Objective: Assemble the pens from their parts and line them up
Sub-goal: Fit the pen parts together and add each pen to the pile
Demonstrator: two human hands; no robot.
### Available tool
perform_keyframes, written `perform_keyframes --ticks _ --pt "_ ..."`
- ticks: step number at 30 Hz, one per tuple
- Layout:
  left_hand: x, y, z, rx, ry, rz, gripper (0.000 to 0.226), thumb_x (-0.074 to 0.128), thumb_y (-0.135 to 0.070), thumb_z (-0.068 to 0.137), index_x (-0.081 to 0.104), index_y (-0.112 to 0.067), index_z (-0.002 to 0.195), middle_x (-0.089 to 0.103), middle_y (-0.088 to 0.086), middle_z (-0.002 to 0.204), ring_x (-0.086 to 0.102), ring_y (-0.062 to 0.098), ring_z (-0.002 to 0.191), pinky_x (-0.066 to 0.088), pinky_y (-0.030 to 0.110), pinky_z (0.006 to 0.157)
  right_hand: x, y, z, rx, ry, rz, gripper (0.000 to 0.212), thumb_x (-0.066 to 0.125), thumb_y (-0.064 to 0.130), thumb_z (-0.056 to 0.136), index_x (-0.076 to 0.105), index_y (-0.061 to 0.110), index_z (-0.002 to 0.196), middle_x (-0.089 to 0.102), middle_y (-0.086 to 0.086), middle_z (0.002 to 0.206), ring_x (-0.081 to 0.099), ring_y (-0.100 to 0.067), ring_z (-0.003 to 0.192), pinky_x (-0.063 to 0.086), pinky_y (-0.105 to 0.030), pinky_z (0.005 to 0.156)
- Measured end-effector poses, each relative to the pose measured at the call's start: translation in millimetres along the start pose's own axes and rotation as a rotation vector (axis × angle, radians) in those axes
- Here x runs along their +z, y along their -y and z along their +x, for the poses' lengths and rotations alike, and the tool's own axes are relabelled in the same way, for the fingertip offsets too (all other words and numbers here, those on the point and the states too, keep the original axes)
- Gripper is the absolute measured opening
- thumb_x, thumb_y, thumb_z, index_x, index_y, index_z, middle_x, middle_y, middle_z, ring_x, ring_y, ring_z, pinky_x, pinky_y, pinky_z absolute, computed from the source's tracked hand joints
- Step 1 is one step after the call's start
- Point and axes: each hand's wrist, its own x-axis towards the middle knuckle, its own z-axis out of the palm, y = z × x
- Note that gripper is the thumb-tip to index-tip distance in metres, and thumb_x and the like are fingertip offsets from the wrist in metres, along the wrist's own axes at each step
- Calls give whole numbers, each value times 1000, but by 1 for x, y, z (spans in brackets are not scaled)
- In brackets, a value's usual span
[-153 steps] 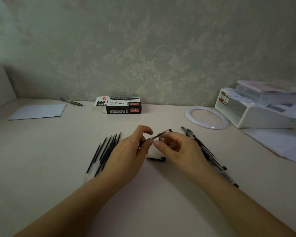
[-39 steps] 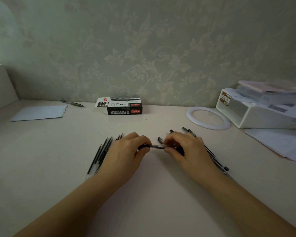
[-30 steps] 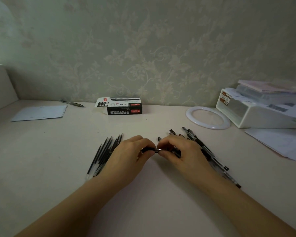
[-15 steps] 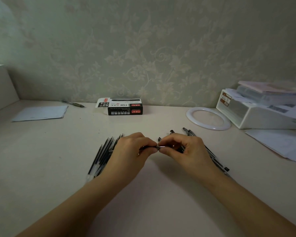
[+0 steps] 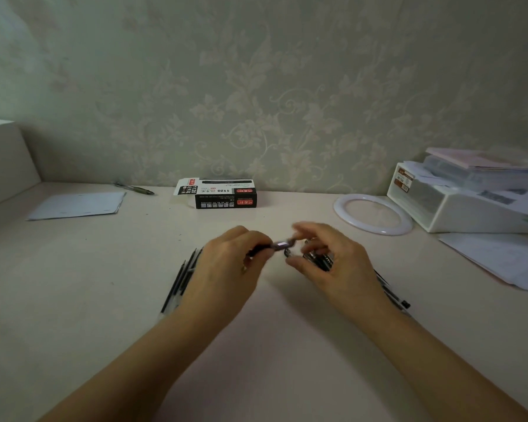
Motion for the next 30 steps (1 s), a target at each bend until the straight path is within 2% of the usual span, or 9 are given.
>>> perform_keyframes --ticks 2,4,8,13,18,24,26,28,30 --pt "-9 9 3 -94 -114 64 7 69 -15 86 71 -15 93 59 -3 86 52 9 64 37 12 59 -7 -8 0 45 -50 -184 32 74 25 85 60 27 114 61 15 97 58 -6 86 49 -21 79" --pt "-20 26 4 -242 -178 187 8 65 -18 88 69 -14 94 54 0 88 52 17 65 34 22 62 -13 -14 -1 55 -104 -364 13 72 22 85 65 24 96 57 10 87 54 -12 82 49 -34 76" --pt "-36 56 -1 -555 -71 537 17 51 -32 94 63 -21 99 61 1 93 59 27 83 37 37 75 -10 -15 -2 97 -60 -465 10 75 29 82 68 23 78 48 12 74 50 -15 76 45 -32 69" --pt "-36 73 -6 -734 92 480 23 43 -26 97 56 -13 110 60 10 103 58 32 89 49 41 77 1 -13 -3 100 69 -577 20 70 44 82 69 23 80 46 10 78 51 -15 81 44 -32 73" --pt "-33 74 -9 -749 146 494 26 41 -30 98 55 -14 112 54 11 109 57 32 90 49 41 79 6 -13 -3 125 110 -653 25 64 50 85 66 26 83 45 11 82 54 -16 88 41 -30 76" --pt "-32 63 -5 -747 170 605 38 44 -43 96 53 -16 121 51 11 118 50 32 108 43 42 84 7 -11 -1 82 98 -664 19 65 41 87 65 23 81 46 10 79 54 -17 84 38 -29 72" --pt "-31 55 -2 -626 64 575 38 49 -44 94 54 -18 121 52 10 117 47 30 109 42 42 85 4 -9 -1 57 9 -547 18 68 36 86 62 22 76 46 12 73 51 -14 74 36 -27 66" --pt "-24 40 0 -418 -77 330 30 54 -39 92 60 -17 112 55 5 106 52 24 97 47 37 81 3 -3 -1 116 -73 -261 18 69 35 87 60 26 74 53 9 66 50 -6 64 38 -21 59" --pt "-12 17 0 -284 -107 41 25 53 -40 91 62 -19 101 57 -4 92 56 9 81 48 23 73 6 6 -3 229 -54 58 16 67 36 89 61 27 77 62 6 65 52 -2 55 41 -16 53"
